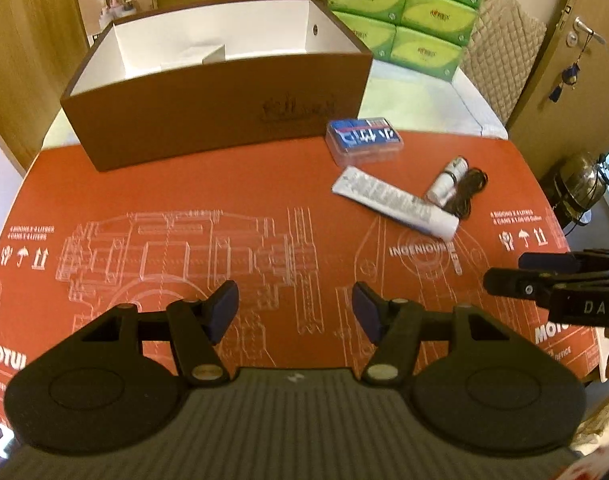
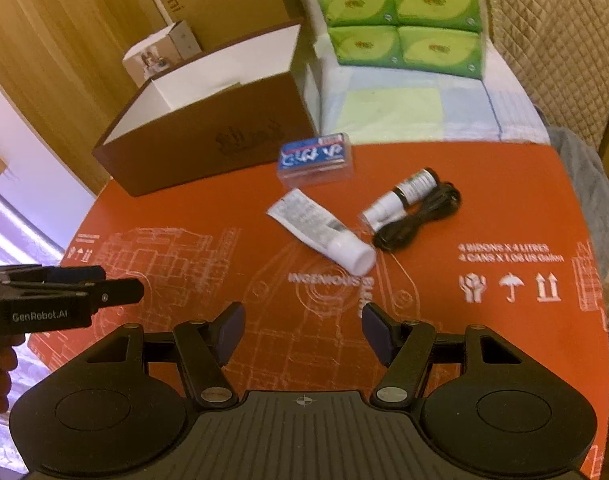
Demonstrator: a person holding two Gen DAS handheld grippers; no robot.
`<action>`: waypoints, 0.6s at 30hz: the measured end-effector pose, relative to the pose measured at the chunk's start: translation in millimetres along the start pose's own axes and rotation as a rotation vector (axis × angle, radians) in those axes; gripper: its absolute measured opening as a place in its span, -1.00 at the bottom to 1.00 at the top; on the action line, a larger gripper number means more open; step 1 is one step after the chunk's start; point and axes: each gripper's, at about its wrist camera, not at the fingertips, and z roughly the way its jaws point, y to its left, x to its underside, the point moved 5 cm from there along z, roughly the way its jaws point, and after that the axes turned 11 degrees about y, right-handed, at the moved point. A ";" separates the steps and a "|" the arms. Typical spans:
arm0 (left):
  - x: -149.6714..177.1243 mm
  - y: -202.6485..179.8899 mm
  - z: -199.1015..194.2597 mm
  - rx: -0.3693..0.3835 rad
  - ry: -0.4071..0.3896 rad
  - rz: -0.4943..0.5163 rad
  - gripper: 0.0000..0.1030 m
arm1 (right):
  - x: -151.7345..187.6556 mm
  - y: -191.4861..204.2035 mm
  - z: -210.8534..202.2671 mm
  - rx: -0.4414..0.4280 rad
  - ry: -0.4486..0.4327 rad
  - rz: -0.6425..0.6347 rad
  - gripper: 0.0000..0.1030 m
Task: Organize rigid objects
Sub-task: 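Withdraw both tools from the brown box back over the table, then move the left tool toward the white tube while the right tool approaches the brown bottle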
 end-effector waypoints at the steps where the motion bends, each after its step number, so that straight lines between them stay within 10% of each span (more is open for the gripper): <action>1: 2.0 -2.2 0.5 -0.003 0.001 -0.001 0.15 | 2.2 -2.1 -0.9 0.001 0.001 0.002 0.20; 18: 20.4 -23.4 0.5 -0.016 0.012 -0.019 0.15 | 22.2 -23.9 -3.3 0.011 0.035 0.010 0.20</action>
